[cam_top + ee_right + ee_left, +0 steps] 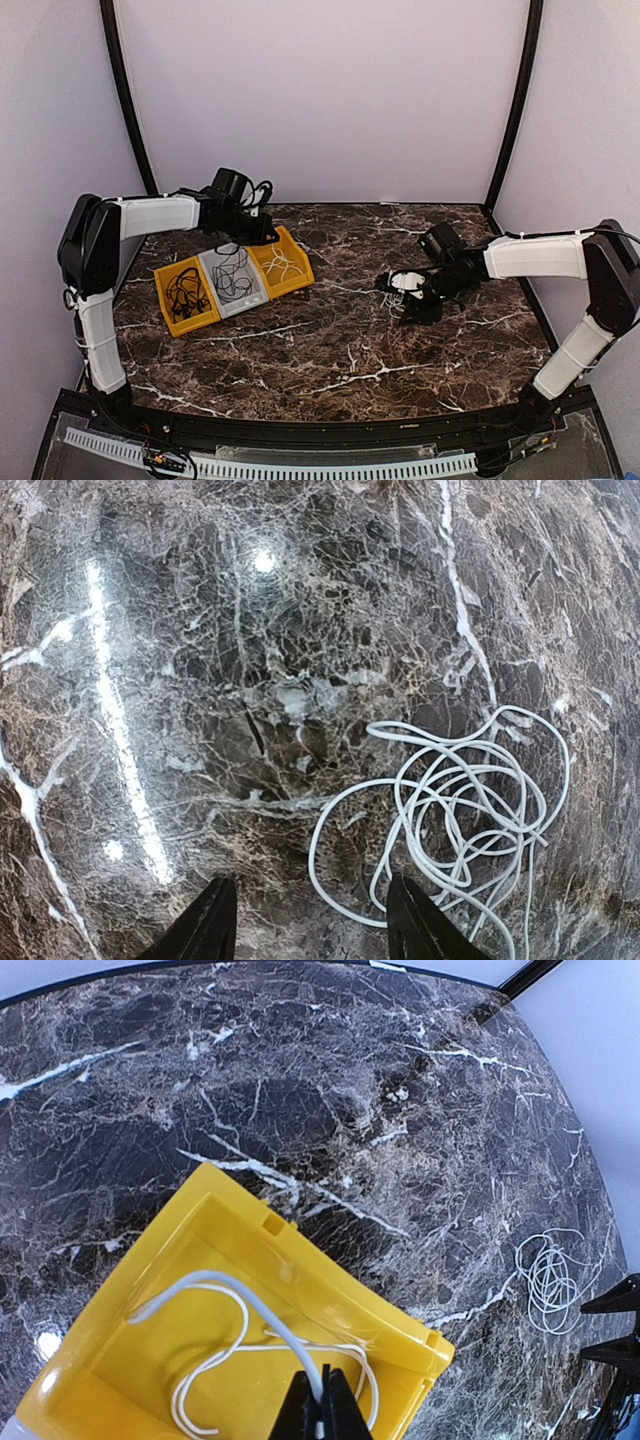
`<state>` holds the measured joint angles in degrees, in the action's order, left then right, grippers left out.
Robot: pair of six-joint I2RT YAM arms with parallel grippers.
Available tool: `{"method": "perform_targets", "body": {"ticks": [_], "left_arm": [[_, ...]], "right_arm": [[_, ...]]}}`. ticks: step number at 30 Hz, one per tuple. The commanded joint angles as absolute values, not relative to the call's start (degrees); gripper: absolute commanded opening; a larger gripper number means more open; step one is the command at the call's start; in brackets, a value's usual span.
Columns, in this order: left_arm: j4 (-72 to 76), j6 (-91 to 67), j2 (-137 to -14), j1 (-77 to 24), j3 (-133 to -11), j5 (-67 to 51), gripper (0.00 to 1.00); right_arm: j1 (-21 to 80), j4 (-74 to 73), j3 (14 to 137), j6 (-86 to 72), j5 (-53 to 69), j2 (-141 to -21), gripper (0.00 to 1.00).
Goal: Untangle the cables
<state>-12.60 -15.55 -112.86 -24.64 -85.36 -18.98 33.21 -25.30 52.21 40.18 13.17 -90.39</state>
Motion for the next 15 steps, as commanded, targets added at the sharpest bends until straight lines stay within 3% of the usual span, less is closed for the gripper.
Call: {"method": "perform_targets", "body": {"ticks": [1, 3, 10, 15], "left_arm": [[-16.0, -17.3, -113.6, -24.9, -87.9, -20.1, 0.0], [-16.9, -17.2, -113.6, -25.1, -87.5, -19.5, 0.0], [-23.6, -13.8, -112.5, -25.3, -89.0, -15.7, 0.17], [-30.9, -10.1, -110.9, -25.9, -93.8, -8.9, 0.35]], "right_arm": [[33.0, -24.5, 52.0, 40.3, 13.4, -90.1, 0.53], [32.8, -24.8, 52.4, 40.1, 14.1, -89.8, 0.53], [29.1, -28.3, 58.7, 38.1, 20.1, -85.7, 0.54], [22.0, -29.9, 63.2, 35.6, 23.4, -85.2, 0.56]]}}
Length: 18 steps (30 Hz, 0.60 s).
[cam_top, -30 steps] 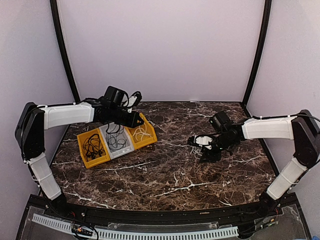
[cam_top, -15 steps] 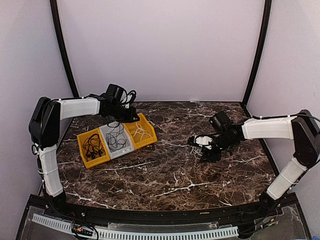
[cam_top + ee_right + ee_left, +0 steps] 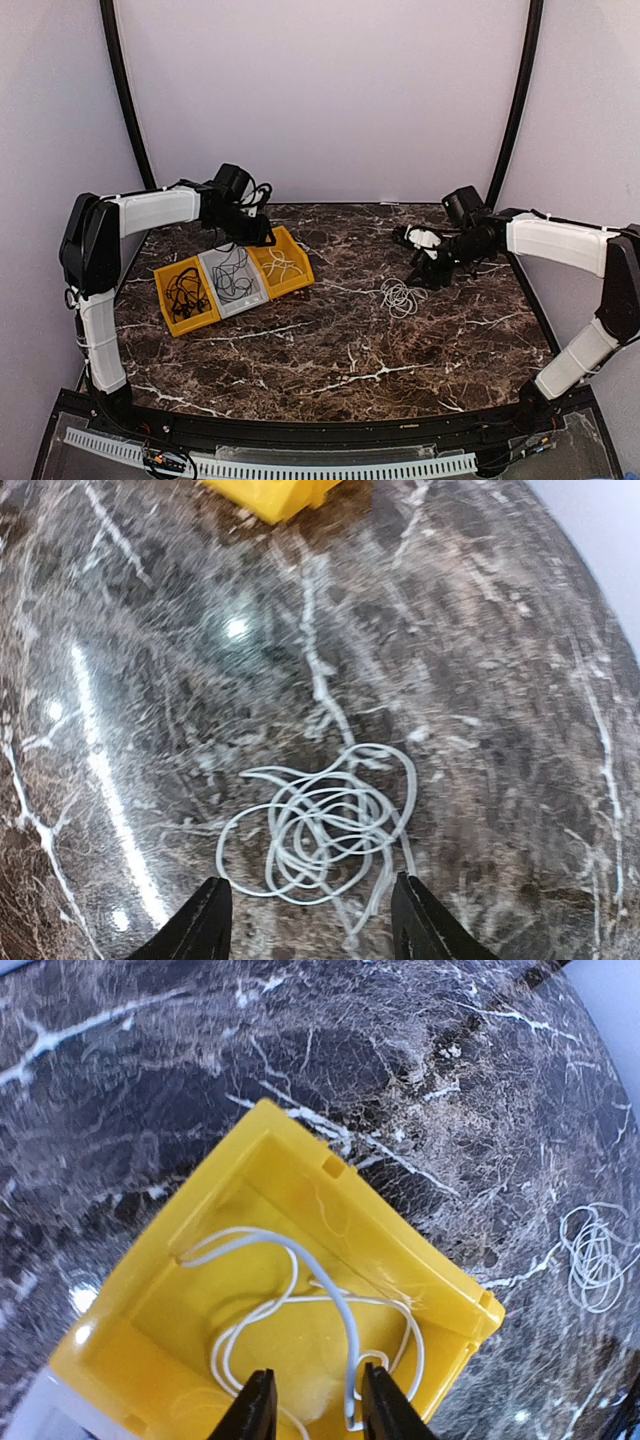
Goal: Untangle the cables
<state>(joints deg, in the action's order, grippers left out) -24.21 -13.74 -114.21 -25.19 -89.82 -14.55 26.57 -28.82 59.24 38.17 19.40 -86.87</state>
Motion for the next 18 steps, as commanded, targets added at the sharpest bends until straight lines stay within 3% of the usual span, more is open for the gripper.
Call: {"method": "perform_targets", "body": {"ticks": [1, 10, 13, 18], "left_arm": [[-31.4, -9.2, -110.3, -26.0, -93.9, -8.2, 0.38], [-30.2, -2.8, -97.6, -26.7, -89.6, -3.6, 0.48], [-13.3, 2.2, -89.0, -30.2, -77.8, -7.7, 0.49], [12.7, -0.5, -78.2, -32.8, -56.2, -15.3, 0.35]], "right_arm": [[20.9, -30.4, 63.8, 35.4, 23.6, -85.5, 0.56], [18.3, -31.0, 64.5, 33.6, 16.6, -88.3, 0.56], [18.2, -30.1, 64.1, 32.6, 13.3, -90.0, 0.55], [18.2, -31.5, 65.5, 32.6, 12.8, -95.1, 0.53]]}}
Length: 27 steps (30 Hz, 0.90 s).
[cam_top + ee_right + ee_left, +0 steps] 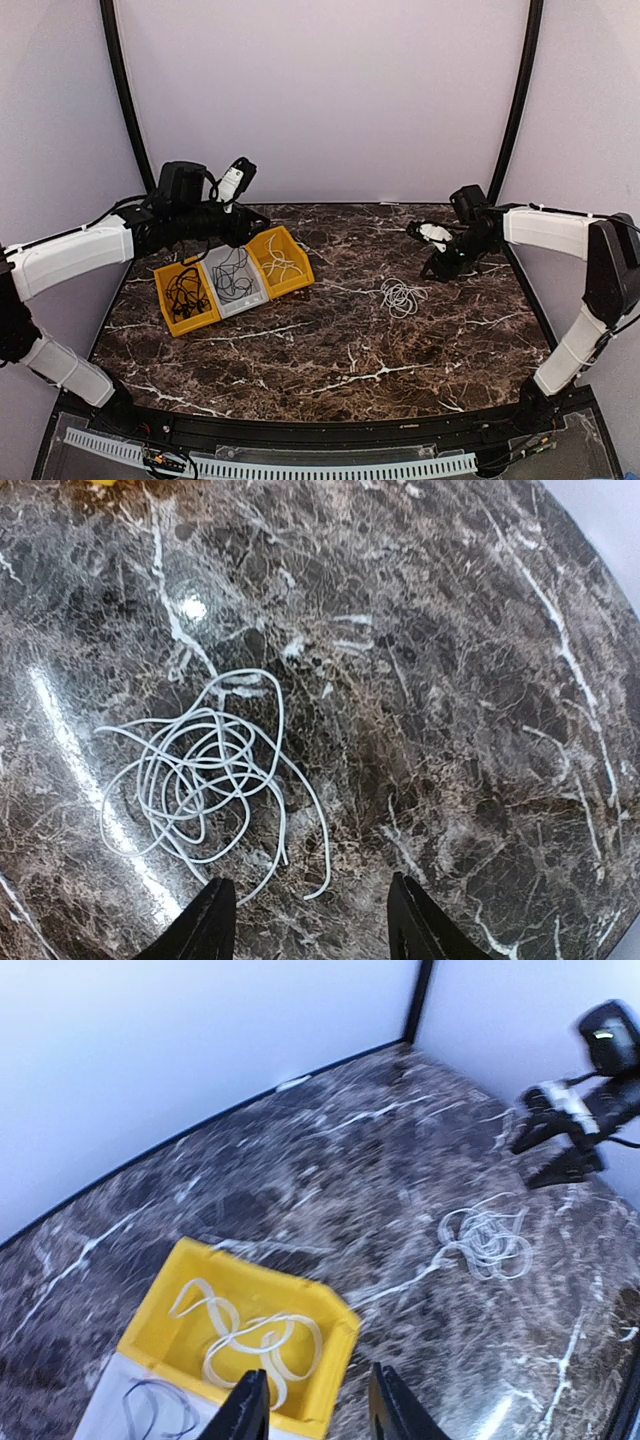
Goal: Untangle the cables
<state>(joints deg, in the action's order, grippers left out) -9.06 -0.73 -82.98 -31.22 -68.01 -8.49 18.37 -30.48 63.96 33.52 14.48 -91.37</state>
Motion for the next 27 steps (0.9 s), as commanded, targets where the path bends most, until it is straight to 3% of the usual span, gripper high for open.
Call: {"method": "perform_targets", "body": {"ticks": [1, 7, 21, 27], "left_arm": [[13.5, -1.7, -78.1, -32.8, -55.2, -15.9, 0.35], [4.9, -2.8, -82.9, -32.9, -61.1, -18.4, 0.36], [7.7, -3.8, -82.5, -33.4, -59.1, -19.9, 0.39], [7.8, -3.8, -83.4, -33.5, -59.2, -19.4, 0.42]], "right_arm": [[18.2, -32.3, 66.1, 33.0, 13.3, -96.1, 0.53], [18.2, -33.4, 65.8, 34.6, 15.7, -97.4, 0.53], [19.4, -37.7, 63.4, 43.5, 21.2, -91.1, 0.57], [19.8, -35.6, 65.5, 41.8, 19.8, -95.5, 0.57]]}}
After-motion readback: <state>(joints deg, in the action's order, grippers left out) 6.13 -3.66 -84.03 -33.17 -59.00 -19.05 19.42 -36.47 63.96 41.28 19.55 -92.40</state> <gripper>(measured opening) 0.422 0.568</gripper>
